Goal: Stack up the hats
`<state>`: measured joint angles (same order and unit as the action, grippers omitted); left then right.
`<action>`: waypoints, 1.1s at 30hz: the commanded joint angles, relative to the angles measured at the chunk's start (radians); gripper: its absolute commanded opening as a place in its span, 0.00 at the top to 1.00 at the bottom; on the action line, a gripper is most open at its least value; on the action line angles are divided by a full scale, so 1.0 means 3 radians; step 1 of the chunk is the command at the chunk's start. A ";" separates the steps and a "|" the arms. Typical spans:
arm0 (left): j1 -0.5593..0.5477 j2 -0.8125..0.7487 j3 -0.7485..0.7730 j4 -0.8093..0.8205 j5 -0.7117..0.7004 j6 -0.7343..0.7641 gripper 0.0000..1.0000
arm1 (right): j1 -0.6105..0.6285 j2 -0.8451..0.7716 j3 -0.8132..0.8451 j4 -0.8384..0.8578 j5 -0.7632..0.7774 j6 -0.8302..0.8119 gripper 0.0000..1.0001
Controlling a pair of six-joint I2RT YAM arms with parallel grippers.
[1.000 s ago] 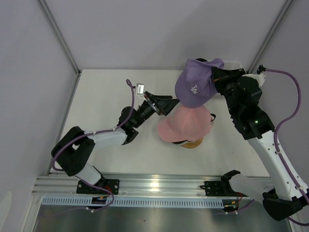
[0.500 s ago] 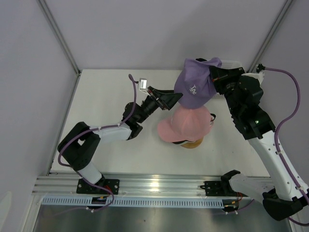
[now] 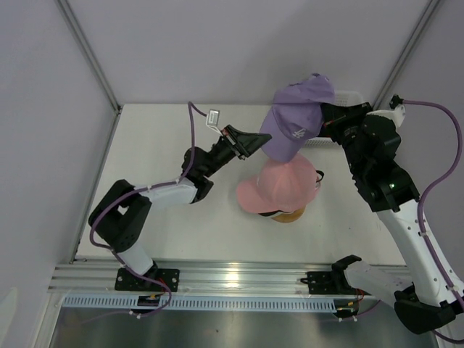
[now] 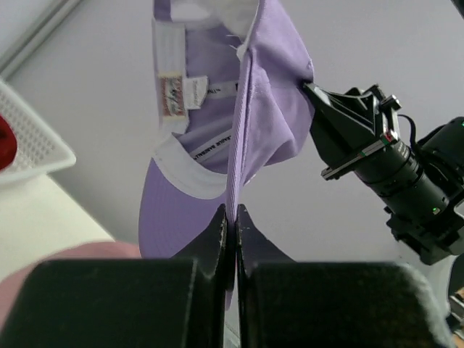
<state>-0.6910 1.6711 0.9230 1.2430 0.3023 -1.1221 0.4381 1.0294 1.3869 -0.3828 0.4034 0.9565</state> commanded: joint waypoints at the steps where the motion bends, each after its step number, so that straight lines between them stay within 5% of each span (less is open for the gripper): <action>1: 0.0268 -0.0511 -0.0111 -0.0401 0.0270 -0.0361 0.99 | -0.0034 -0.0159 0.0086 -0.0149 0.0046 -0.0376 1.00; 4: 0.0314 -0.0931 -0.0086 -0.1737 0.0383 -0.0009 0.99 | -0.0029 -0.0164 0.0097 -0.0283 -0.0076 -0.0615 1.00; 10: 0.0314 -0.1474 -0.0024 -0.2619 0.0608 0.0294 0.99 | 0.0027 -0.0138 0.0311 -0.0585 -0.0301 -0.1015 1.00; 22: 0.0161 -0.1086 -0.0254 -0.2354 0.1007 -0.0207 0.99 | 0.0114 -0.0537 0.0393 -0.1285 -0.0184 -0.1133 1.00; 33: 0.0411 -0.1377 -0.0857 -0.2476 0.0992 -0.0269 0.99 | 0.0115 -0.0568 0.0000 -0.1521 -0.0450 -0.1000 1.00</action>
<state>-0.6292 1.2915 0.7128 0.6266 0.6239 -1.2304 0.4843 0.8856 1.3804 -0.9035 0.2134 0.6567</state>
